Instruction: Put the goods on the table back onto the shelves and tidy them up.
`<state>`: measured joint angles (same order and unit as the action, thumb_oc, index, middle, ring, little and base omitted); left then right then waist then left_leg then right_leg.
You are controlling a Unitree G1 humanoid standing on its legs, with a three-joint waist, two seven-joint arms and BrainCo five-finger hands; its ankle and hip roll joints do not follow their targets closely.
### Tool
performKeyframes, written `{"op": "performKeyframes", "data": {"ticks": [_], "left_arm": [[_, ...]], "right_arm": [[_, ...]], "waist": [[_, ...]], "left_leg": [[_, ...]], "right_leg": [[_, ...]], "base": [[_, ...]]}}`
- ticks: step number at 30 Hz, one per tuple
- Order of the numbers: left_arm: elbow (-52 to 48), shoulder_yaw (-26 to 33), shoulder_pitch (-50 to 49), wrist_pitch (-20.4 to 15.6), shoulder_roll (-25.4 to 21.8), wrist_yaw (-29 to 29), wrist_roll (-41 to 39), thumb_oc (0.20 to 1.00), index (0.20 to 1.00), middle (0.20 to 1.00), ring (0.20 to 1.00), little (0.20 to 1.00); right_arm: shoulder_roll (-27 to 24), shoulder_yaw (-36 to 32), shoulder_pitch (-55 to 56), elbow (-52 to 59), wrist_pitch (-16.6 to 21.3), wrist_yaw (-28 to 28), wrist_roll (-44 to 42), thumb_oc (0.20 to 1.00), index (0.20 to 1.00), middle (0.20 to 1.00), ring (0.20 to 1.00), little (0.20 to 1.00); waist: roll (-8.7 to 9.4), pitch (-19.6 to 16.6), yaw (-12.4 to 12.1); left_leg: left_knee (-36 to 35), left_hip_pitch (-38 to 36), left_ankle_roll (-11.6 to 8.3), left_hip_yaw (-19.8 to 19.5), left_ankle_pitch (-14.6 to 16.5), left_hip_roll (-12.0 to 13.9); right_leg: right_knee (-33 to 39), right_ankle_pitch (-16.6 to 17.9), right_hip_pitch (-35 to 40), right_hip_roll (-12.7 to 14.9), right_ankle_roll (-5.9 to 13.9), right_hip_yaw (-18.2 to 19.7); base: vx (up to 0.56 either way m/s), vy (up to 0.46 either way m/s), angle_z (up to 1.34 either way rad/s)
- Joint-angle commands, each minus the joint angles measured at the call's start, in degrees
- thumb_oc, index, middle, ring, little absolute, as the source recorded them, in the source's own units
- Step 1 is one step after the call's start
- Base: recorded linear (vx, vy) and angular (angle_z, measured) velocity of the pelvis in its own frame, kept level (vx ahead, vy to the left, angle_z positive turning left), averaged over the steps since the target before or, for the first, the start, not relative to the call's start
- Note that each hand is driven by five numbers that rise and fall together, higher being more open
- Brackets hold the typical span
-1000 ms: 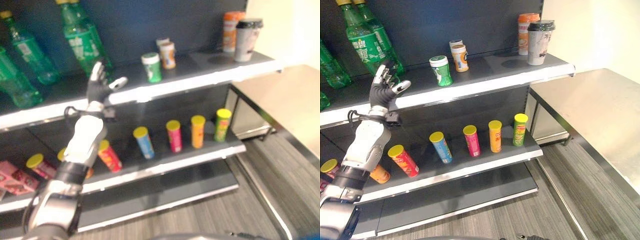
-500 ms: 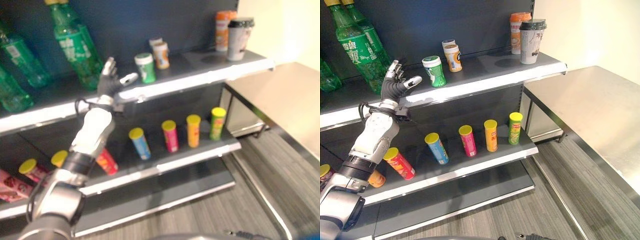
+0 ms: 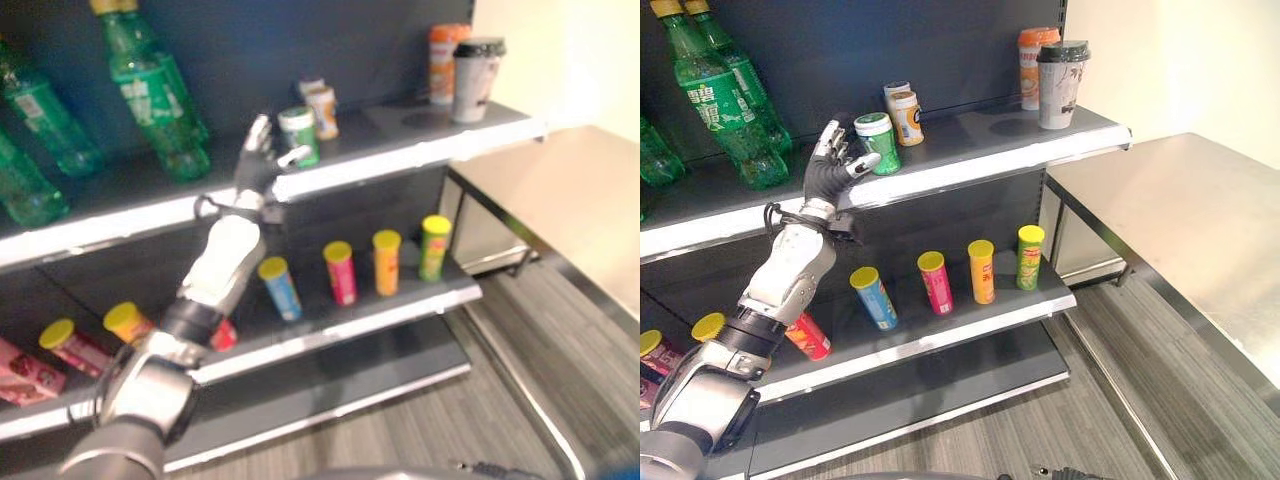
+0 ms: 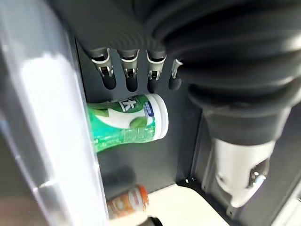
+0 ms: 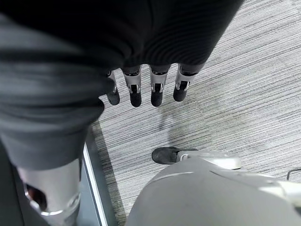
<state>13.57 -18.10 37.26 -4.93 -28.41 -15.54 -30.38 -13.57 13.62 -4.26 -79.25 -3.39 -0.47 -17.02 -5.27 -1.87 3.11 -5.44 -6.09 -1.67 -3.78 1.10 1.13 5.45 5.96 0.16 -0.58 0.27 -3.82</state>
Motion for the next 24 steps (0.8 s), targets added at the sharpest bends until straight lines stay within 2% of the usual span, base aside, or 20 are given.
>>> {"op": "performKeyframes", "data": {"ticks": [1,10,14,19,21,24], "left_arm": [[4.8,-0.9,6.8,-0.3,0.4,0.1,-0.2,1.000,1.000,1.000,1.000,1.000],[5.5,-0.6,7.2,0.0,0.7,-0.4,1.2,1.000,1.000,1.000,1.000,1.000],[4.3,1.6,7.3,0.4,-1.2,-2.6,6.5,1.000,1.000,1.000,1.000,1.000],[-1.3,10.4,4.9,0.5,-4.1,-10.0,19.1,1.000,1.000,1.000,1.000,1.000],[-6.7,17.0,1.4,0.7,-5.5,-14.8,25.3,1.000,1.000,1.000,1.000,1.000],[-13.1,24.3,-3.6,2.4,-6.8,-18.8,33.6,1.000,1.000,1.000,1.000,1.000]], "right_arm": [[4.4,1.5,-3.9,-2.8,-0.3,0.0,-2.4,1.000,1.000,1.000,1.000,1.000],[4.5,1.6,-3.8,-2.4,-0.2,-0.1,-2.8,1.000,1.000,1.000,1.000,1.000],[4.4,0.8,-3.8,-2.6,0.0,0.0,-3.2,1.000,1.000,1.000,1.000,1.000],[4.3,-0.8,-3.2,-2.4,1.0,0.4,-3.5,1.000,1.000,1.000,1.000,1.000],[4.2,-2.3,-2.3,-2.2,1.8,0.6,-4.0,1.000,1.000,1.000,1.000,1.000],[4.2,-3.8,-0.8,-2.8,2.3,1.4,-4.3,1.000,1.000,1.000,1.000,1.000]], "waist": [[1.71,0.3,1.2],[1.80,0.4,1.5],[1.99,0.3,1.3],[2.61,0.3,0.8],[3.02,0.2,0.5],[3.39,0.1,0.2]], "left_leg": [[0.4,0.2,-2.81,2.9,2.2,2.6],[0.4,0.1,-2.86,3.1,2.2,2.7],[0.4,0.2,-2.88,3.2,2.3,2.8],[0.4,0.3,-2.99,2.8,2.7,2.8],[0.4,0.8,-3.11,2.6,2.2,2.8],[0.4,0.9,-3.22,2.3,2.5,2.9]], "right_leg": [[-0.4,-8.2,5.3,4.4,7.07,5.4],[-0.4,-8.2,5.0,4.2,6.99,5.7],[-0.4,-8.3,5.1,4.1,6.92,5.7],[-0.4,-8.7,5.2,4.0,6.73,5.6],[-0.4,-8.3,4.8,3.9,6.59,5.6],[-0.4,-8.5,4.7,3.9,6.45,5.4]], "base": [[0.00,0.000,0.00],[0.01,-0.003,-0.05],[0.01,-0.003,-0.03],[0.00,0.000,0.00],[0.00,0.000,0.00],[0.00,0.004,0.02]]}}
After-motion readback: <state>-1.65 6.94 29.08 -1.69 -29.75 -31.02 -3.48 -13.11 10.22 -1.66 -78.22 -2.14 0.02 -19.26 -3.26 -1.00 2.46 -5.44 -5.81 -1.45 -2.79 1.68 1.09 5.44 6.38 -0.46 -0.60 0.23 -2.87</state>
